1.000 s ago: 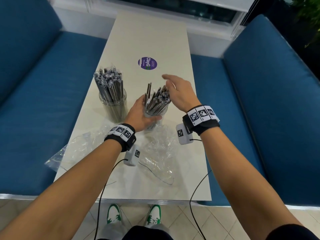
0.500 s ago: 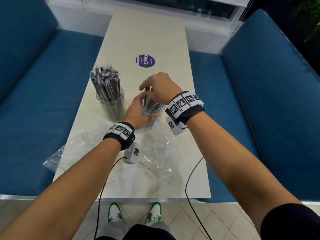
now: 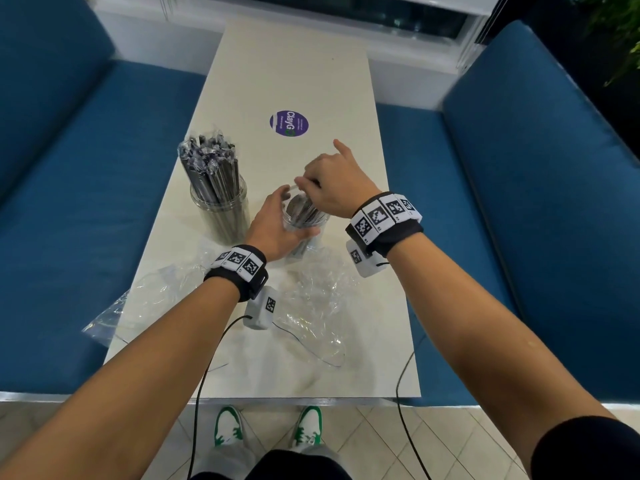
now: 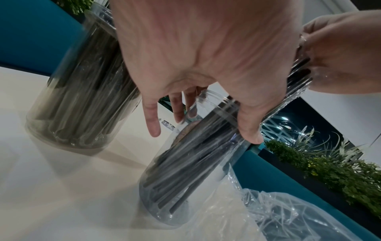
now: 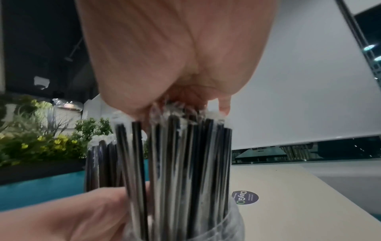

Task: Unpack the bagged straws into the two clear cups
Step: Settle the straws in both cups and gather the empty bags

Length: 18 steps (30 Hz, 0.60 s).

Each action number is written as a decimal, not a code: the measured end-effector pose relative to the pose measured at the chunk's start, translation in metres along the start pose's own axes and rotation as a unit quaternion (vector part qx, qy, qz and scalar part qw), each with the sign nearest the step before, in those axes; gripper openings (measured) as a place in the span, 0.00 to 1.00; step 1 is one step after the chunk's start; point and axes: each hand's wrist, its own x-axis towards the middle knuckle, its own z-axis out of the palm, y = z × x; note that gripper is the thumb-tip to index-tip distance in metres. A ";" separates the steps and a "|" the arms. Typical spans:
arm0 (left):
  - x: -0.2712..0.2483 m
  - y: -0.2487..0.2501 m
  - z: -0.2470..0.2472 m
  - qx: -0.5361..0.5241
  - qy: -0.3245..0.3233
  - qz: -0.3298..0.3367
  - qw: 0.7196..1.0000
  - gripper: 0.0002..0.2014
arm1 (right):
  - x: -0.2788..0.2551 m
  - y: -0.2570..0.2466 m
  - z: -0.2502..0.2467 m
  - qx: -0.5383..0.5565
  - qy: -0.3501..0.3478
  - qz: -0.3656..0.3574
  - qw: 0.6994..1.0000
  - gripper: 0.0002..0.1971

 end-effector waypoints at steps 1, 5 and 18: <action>0.000 -0.001 0.000 0.002 0.001 0.000 1.000 0.58 | 0.000 0.001 -0.001 0.030 0.013 0.009 0.999 0.27; 0.003 -0.006 0.001 0.006 0.002 0.001 1.000 0.58 | 0.000 0.000 -0.008 0.106 0.042 0.004 0.993 0.27; 0.004 -0.009 0.001 0.019 0.003 0.010 1.000 0.57 | -0.010 0.013 -0.007 0.184 0.073 0.000 0.980 0.24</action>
